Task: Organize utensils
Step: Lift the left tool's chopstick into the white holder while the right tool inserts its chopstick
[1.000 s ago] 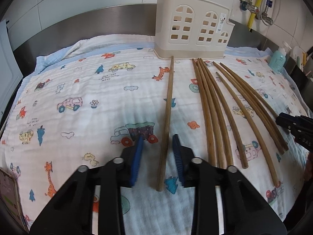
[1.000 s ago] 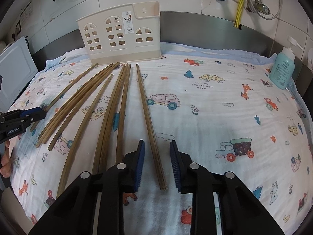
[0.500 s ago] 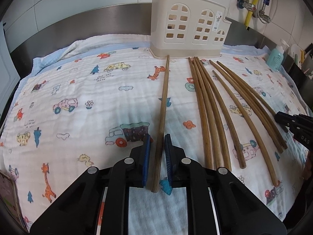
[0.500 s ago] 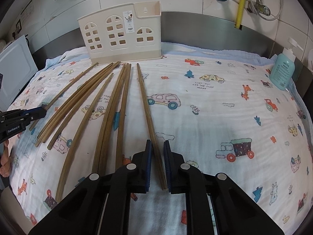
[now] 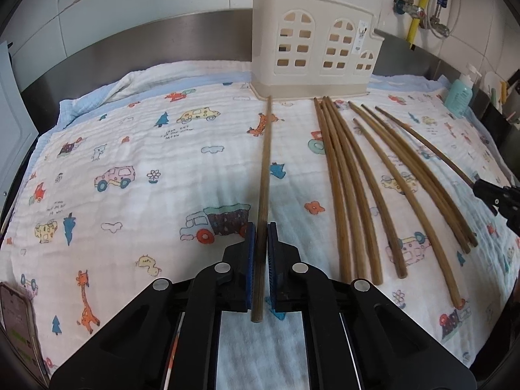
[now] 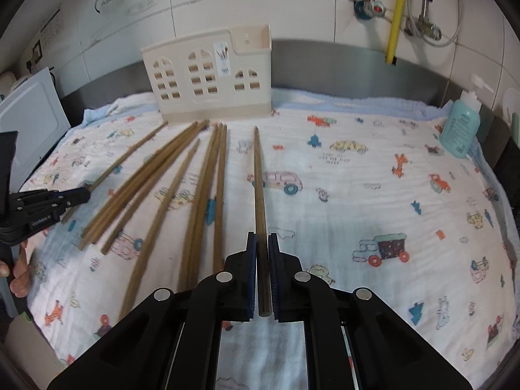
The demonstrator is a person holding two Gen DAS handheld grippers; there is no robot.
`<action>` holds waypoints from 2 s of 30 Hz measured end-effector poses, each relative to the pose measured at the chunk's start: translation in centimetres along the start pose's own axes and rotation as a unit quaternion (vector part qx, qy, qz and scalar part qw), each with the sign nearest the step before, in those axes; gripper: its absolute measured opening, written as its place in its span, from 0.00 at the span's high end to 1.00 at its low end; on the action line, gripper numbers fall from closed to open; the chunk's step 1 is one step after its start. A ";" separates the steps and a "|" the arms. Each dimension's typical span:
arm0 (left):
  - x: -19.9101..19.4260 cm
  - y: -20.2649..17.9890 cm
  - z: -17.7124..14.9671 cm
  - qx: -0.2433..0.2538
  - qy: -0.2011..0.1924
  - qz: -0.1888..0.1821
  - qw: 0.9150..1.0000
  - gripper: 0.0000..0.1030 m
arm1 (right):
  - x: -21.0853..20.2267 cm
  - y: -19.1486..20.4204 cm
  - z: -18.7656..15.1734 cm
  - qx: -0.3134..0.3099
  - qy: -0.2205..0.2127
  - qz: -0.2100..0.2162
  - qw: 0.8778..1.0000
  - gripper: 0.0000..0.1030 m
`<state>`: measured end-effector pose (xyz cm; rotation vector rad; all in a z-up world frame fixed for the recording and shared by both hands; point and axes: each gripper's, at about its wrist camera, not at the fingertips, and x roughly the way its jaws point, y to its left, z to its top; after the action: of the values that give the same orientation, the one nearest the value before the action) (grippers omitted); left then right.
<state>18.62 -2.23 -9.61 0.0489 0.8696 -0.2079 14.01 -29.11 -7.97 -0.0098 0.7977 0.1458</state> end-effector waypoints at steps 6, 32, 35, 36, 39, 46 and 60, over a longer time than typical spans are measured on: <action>-2.5 0.3 0.0 -0.003 -0.027 -0.008 1.000 0.95 | -3.3 0.5 1.1 -0.001 -0.038 0.006 0.999 0.93; -10.3 0.8 2.9 -0.006 -0.099 -0.047 0.994 0.95 | -11.4 2.5 6.4 -0.035 -0.113 0.031 0.992 0.93; -10.8 0.9 3.9 -0.007 -0.104 -0.050 0.993 0.95 | -11.8 2.3 7.8 -0.038 -0.112 0.043 0.992 0.93; -10.9 0.9 4.1 -0.007 -0.105 -0.051 0.993 0.95 | -12.0 2.2 8.3 -0.038 -0.113 0.046 0.992 0.93; -11.5 0.9 5.6 0.000 -0.114 -0.050 0.992 0.95 | -12.5 1.9 10.1 -0.044 -0.117 0.048 0.991 0.93; -12.8 0.3 9.7 0.024 -0.137 -0.049 0.989 0.95 | -13.6 0.9 16.3 -0.048 -0.141 0.060 0.987 0.93; -16.1 -2.0 23.1 0.056 -0.231 -0.025 0.971 0.95 | -9.2 0.7 27.5 -0.054 -0.170 0.029 0.983 0.94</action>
<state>25.52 -4.56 17.71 0.0812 0.3944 -0.3014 27.18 -27.81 17.85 -0.0624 0.4476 0.2392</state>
